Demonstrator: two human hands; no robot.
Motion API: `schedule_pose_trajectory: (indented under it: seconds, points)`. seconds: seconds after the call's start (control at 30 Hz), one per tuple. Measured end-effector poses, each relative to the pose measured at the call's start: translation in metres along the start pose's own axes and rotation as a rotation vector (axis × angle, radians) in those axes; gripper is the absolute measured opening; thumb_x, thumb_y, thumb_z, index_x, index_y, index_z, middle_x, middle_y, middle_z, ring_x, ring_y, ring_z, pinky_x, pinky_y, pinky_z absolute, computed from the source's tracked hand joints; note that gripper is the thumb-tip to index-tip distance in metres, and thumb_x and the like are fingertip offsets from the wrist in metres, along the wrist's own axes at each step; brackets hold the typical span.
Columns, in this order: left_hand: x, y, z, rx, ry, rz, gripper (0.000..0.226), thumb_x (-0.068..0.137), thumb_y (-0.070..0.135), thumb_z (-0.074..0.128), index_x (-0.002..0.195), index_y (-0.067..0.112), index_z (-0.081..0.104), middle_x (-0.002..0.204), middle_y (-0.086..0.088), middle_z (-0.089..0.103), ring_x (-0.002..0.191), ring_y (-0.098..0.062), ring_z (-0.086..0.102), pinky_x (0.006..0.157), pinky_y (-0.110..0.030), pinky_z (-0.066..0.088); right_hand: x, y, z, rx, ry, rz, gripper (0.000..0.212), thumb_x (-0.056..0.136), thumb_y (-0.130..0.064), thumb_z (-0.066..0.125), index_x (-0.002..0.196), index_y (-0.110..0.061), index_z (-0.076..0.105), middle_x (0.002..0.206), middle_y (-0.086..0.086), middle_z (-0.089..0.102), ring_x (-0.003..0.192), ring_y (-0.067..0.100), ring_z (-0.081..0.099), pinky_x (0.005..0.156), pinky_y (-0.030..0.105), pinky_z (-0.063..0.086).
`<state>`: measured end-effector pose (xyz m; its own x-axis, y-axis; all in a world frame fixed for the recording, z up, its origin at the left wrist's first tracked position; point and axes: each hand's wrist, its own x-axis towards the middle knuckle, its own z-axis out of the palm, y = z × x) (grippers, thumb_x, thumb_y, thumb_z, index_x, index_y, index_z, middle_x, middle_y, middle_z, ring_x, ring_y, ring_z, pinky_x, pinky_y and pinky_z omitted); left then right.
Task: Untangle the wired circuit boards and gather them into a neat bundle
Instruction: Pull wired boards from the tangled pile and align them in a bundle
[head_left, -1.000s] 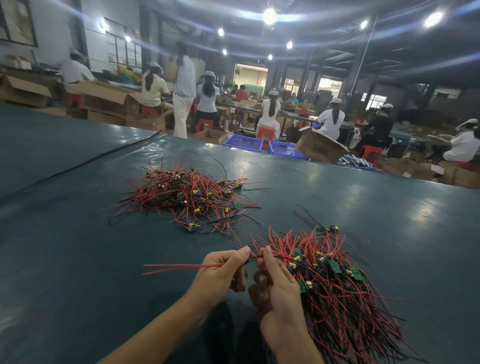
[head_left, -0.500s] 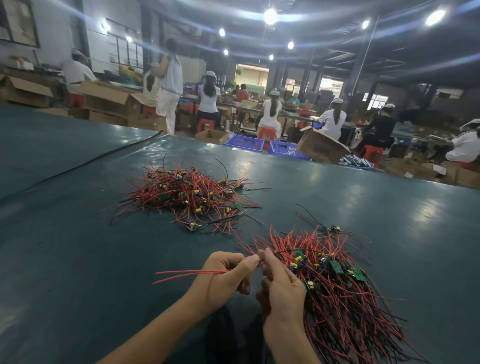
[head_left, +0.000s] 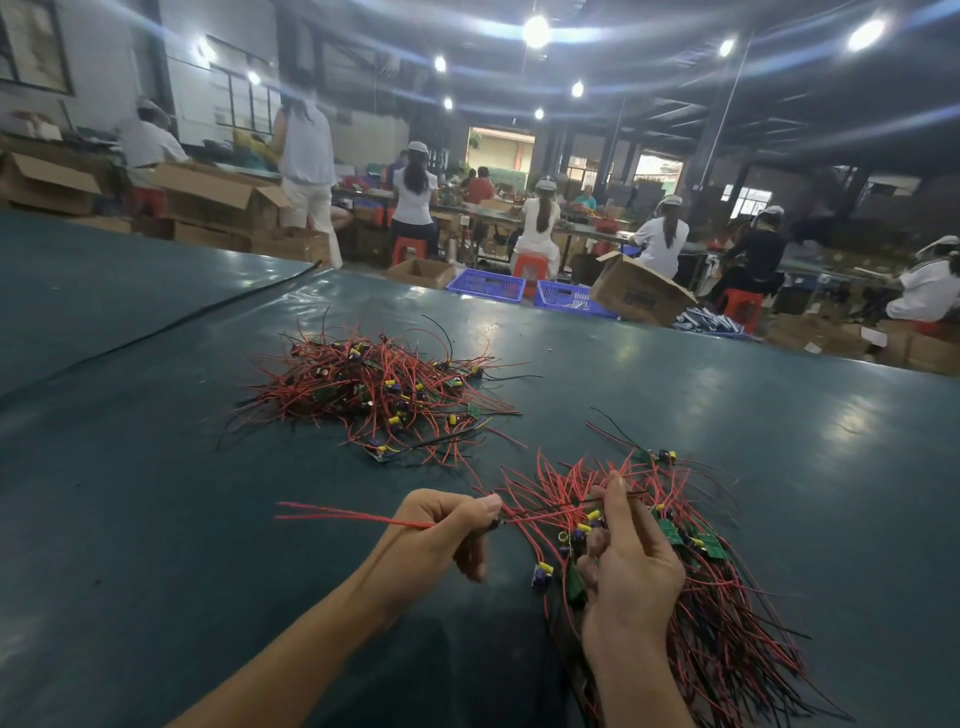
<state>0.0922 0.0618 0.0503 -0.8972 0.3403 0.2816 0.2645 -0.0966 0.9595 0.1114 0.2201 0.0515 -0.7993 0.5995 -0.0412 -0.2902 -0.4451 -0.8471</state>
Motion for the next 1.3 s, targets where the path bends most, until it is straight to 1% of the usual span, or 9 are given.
schedule_pose_trajectory:
  seconds: [0.17, 0.3, 0.47, 0.57, 0.83, 0.97, 1.07, 1.17, 1.3]
  points:
    - [0.001, -0.003, 0.004, 0.002, 0.035, -0.014, 0.047, 0.09, 0.04, 0.053, 0.051, 0.016, 0.062, 0.055, -0.008, 0.061, 0.052, -0.02, 0.054, 0.054, -0.025, 0.043, -0.017, 0.023, 0.009, -0.228, -0.215, 0.056, 0.038, 0.071, -0.045, 0.073, 0.076, -0.007, 0.072, 0.061, -0.001, 0.057, 0.056, 0.01, 0.049, 0.052, 0.025, 0.044]
    - [0.001, -0.006, 0.006, 0.05, 0.013, -0.003, 0.046, 0.091, 0.035, 0.058, 0.049, 0.017, 0.06, 0.05, -0.004, 0.059, 0.048, -0.014, 0.052, 0.053, -0.021, 0.04, -0.027, 0.031, 0.02, -0.258, -0.326, 0.024, 0.017, 0.084, -0.024, 0.068, 0.073, -0.021, 0.08, 0.074, 0.006, 0.075, 0.073, 0.016, 0.069, 0.076, 0.035, 0.054]
    - [0.0, -0.001, 0.003, 0.082, -0.071, -0.015, 0.041, 0.084, 0.037, 0.061, 0.049, 0.017, 0.062, 0.049, -0.005, 0.06, 0.047, -0.017, 0.057, 0.055, -0.026, 0.046, -0.011, 0.015, 0.008, -0.195, -0.139, 0.097, 0.019, 0.088, -0.027, 0.067, 0.078, -0.017, 0.08, 0.044, -0.007, 0.035, 0.036, 0.004, 0.028, 0.038, 0.018, 0.028]
    - [-0.001, 0.004, 0.0, 0.079, -0.106, -0.009, 0.04, 0.077, 0.045, 0.061, 0.049, 0.016, 0.062, 0.049, -0.004, 0.06, 0.045, -0.015, 0.058, 0.053, -0.024, 0.047, 0.002, 0.0, -0.002, -0.054, -0.027, 0.121, 0.02, 0.09, -0.022, 0.066, 0.076, -0.014, 0.077, 0.044, -0.009, 0.038, 0.031, 0.001, 0.027, 0.031, 0.014, 0.024]
    - [0.0, -0.001, -0.001, 0.047, -0.081, -0.022, 0.046, 0.084, 0.049, 0.058, 0.052, 0.017, 0.063, 0.054, -0.005, 0.062, 0.052, -0.017, 0.057, 0.058, -0.028, 0.046, 0.006, -0.004, -0.009, 0.036, 0.012, 0.103, 0.021, 0.09, -0.033, 0.065, 0.093, -0.015, 0.075, 0.062, -0.008, 0.049, 0.037, 0.0, 0.032, 0.032, 0.014, 0.03]
    - [0.002, -0.003, 0.002, -0.011, -0.01, -0.072, 0.057, 0.083, 0.059, 0.057, 0.044, 0.018, 0.058, 0.048, -0.005, 0.056, 0.045, -0.016, 0.052, 0.054, -0.026, 0.043, -0.012, 0.011, 0.003, -0.192, -0.268, 0.09, 0.046, 0.076, -0.052, 0.064, 0.084, -0.007, 0.069, 0.056, -0.004, 0.047, 0.04, 0.006, 0.032, 0.037, 0.018, 0.029]
    - [0.0, -0.001, 0.003, -0.066, -0.022, -0.119, 0.055, 0.082, 0.057, 0.047, 0.047, 0.016, 0.059, 0.047, -0.009, 0.052, 0.041, -0.016, 0.048, 0.048, -0.022, 0.042, -0.032, 0.024, 0.015, -0.291, -0.531, -0.005, 0.056, 0.079, -0.05, 0.06, 0.071, 0.005, 0.066, 0.056, 0.026, 0.055, 0.052, 0.022, 0.051, 0.054, 0.031, 0.044]
    - [0.001, -0.002, 0.002, -0.046, -0.036, -0.137, 0.061, 0.084, 0.06, 0.042, 0.05, 0.011, 0.057, 0.048, -0.01, 0.051, 0.042, -0.017, 0.047, 0.047, -0.021, 0.041, -0.04, 0.026, 0.016, -0.362, -0.662, -0.099, 0.047, 0.09, -0.041, 0.05, 0.067, -0.012, 0.077, 0.06, 0.015, 0.068, 0.055, 0.018, 0.065, 0.055, 0.022, 0.051]
    - [0.005, -0.007, -0.002, -0.018, 0.006, -0.216, 0.066, 0.08, 0.066, 0.039, 0.055, 0.011, 0.066, 0.054, -0.013, 0.057, 0.047, -0.018, 0.055, 0.052, -0.024, 0.047, -0.033, 0.023, 0.012, -0.457, -0.468, -0.114, 0.06, 0.09, -0.051, 0.046, 0.06, -0.004, 0.067, 0.054, 0.007, 0.064, 0.056, 0.015, 0.062, 0.059, 0.032, 0.053]
